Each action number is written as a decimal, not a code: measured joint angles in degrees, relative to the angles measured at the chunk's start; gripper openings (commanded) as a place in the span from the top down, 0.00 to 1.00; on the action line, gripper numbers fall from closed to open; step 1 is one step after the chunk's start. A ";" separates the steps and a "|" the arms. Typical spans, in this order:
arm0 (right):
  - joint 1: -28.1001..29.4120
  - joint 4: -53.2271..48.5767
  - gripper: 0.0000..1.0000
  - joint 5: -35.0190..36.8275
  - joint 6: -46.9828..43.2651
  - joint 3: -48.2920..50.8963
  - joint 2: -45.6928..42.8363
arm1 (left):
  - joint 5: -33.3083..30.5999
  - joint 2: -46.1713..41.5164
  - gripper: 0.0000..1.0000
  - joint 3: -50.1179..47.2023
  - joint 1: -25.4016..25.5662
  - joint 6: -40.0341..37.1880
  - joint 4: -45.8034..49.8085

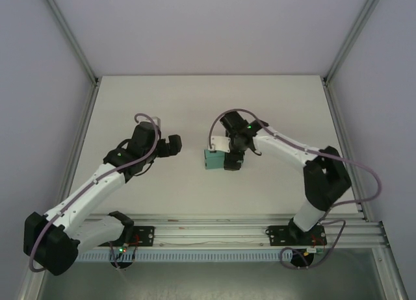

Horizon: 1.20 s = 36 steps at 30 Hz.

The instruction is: Assemble paper box

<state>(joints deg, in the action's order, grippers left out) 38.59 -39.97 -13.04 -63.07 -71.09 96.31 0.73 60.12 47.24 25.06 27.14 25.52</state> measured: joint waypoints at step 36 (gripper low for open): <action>8.24 21.97 0.00 20.24 5.35 15.17 -4.76 | -1.97 -1.14 0.00 -2.43 -0.11 0.42 1.25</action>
<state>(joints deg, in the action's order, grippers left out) 46.83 -18.00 7.20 -57.71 -55.92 91.55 -1.23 58.98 44.82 24.95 27.55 26.76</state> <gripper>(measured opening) 0.996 0.998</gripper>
